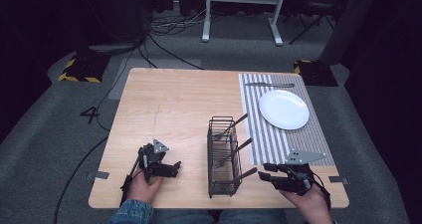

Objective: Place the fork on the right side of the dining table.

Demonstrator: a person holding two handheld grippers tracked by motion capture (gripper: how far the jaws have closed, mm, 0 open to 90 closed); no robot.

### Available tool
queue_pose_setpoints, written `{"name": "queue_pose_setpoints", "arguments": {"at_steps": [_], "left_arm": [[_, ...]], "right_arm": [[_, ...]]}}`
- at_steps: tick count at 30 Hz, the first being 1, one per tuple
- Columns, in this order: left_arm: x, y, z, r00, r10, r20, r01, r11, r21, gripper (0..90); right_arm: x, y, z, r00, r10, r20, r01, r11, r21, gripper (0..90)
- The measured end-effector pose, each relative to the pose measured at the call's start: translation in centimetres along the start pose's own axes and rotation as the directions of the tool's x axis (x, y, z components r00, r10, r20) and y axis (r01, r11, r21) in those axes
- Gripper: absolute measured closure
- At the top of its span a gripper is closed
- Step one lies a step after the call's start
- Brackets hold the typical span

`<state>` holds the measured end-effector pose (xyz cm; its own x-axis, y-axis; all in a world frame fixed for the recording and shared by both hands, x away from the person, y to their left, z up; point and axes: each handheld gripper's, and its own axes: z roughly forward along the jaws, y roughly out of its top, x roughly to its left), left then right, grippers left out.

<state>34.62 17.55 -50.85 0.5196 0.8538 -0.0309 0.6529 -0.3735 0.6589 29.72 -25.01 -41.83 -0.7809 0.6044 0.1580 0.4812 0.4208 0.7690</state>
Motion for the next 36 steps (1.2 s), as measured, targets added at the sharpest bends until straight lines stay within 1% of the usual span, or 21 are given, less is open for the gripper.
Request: {"name": "queue_pose_setpoints", "arguments": {"at_steps": [2, 3, 4, 6, 7, 11, 16, 20, 25, 31, 33, 36], "left_arm": [[0.0, 0.0, 0.0, 1.0, 0.0, 0.0, 0.0, 1.0, 0.0, 0.3], [0.0, 0.0, 0.0, 1.0, 0.0, 0.0, 0.0, 1.0, 0.0, 0.3], [0.0, 0.0, 0.0, 1.0, 0.0, 0.0, 0.0, 1.0, 0.0, 0.3], [0.0, 0.0, 0.0, 1.0, 0.0, 0.0, 0.0, 1.0, 0.0, 0.3], [0.0, 0.0, 0.0, 1.0, 0.0, 0.0, 0.0, 1.0, 0.0, 0.3], [0.0, 0.0, 0.0, 1.0, 0.0, 0.0, 0.0, 1.0, 0.0, 0.3], [0.0, 0.0, 0.0, 1.0, 0.0, 0.0, 0.0, 1.0, 0.0, 0.3], [0.0, 0.0, 0.0, 1.0, 0.0, 0.0, 0.0, 1.0, 0.0, 0.3], [0.0, 0.0, 0.0, 1.0, 0.001, 0.0, -0.001, 1.0, 0.0, 0.3], [0.0, 0.0, 0.0, 1.0, 0.0, 0.0, 0.0, 1.0, 0.0, 0.3], [0.0, 0.0, 0.0, 1.0, 0.0, 0.0, 0.0, 1.0, 0.0, 0.3], [0.0, 0.0, 0.0, 1.0, 0.0, 0.0, 0.0, 1.0, 0.0, 0.3]], "right_arm": [[0.4, 0.6, -0.5, 0.9999, -0.009, -0.006, 0.009, 0.9999, -0.007, 58.8], [0.4, 0.6, -0.5, 0.9999, -0.009, -0.006, 0.009, 0.9999, -0.007, 58.8], [0.8, 1.1, -0.9, 0.9998, -0.018, -0.013, 0.018, 0.9997, -0.014, 58.8], [1.2, 1.6, -1.3, 0.9993, -0.03, -0.02, 0.03, 0.9994, -0.02, 58.7], [1.2, 1.6, -1.3, 0.9993, -0.03, -0.02, 0.03, 0.9994, -0.02, 58.7], [2.0, 2.6, -2.1, 0.9974, -0.049, -0.053, 0.047, 0.9982, -0.038, 58.1], [2.9, 3.4, -2.7, 0.9929, -0.076, -0.092, 0.072, 0.9963, -0.047, 58.7], [3.6, 4.0, -3.1, 0.9896, -0.086, -0.115, 0.081, 0.9956, -0.048, 60.0], [3.9, 4.4, -3.0, 0.9883, -0.08, -0.13, 0.074, 0.9961, -0.048, 60.7], [4.1, 4.9, -2.4, 0.9876, -0.073, -0.139, 0.068, 0.9969, -0.038, 64.6], [4.2, 5.0, -2.2, 0.9876, -0.068, -0.141, 0.064, 0.9974, -0.033, 66.3], [4.3, 5.1, -1.9, 0.9875, -0.061, -0.146, 0.058, 0.998, -0.024, 71.7]]}}
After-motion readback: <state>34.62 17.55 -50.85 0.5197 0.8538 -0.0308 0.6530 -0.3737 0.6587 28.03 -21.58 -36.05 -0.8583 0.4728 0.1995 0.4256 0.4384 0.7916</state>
